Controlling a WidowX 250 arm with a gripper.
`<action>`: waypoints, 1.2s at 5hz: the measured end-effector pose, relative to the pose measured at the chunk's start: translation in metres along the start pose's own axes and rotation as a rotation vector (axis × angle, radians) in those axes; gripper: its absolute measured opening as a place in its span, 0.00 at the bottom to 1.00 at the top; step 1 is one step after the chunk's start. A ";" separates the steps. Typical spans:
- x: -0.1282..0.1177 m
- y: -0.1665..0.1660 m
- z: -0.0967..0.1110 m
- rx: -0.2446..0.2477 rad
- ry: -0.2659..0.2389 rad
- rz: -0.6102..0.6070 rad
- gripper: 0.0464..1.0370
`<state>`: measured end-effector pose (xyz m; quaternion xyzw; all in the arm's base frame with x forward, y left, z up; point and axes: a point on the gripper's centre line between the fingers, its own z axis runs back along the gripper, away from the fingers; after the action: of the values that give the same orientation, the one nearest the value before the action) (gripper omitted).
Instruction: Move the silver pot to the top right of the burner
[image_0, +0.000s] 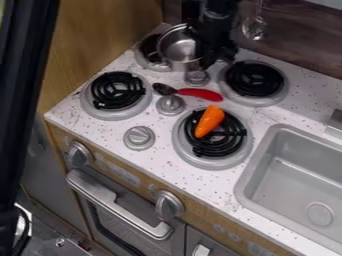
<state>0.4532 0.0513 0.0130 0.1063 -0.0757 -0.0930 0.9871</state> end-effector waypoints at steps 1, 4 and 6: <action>0.005 -0.016 -0.015 -0.010 0.020 -0.049 0.02; 0.003 -0.074 -0.041 -0.069 0.056 -0.179 0.02; 0.012 -0.097 -0.048 -0.086 0.048 -0.240 0.02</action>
<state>0.4567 -0.0344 -0.0534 0.0745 -0.0350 -0.2110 0.9740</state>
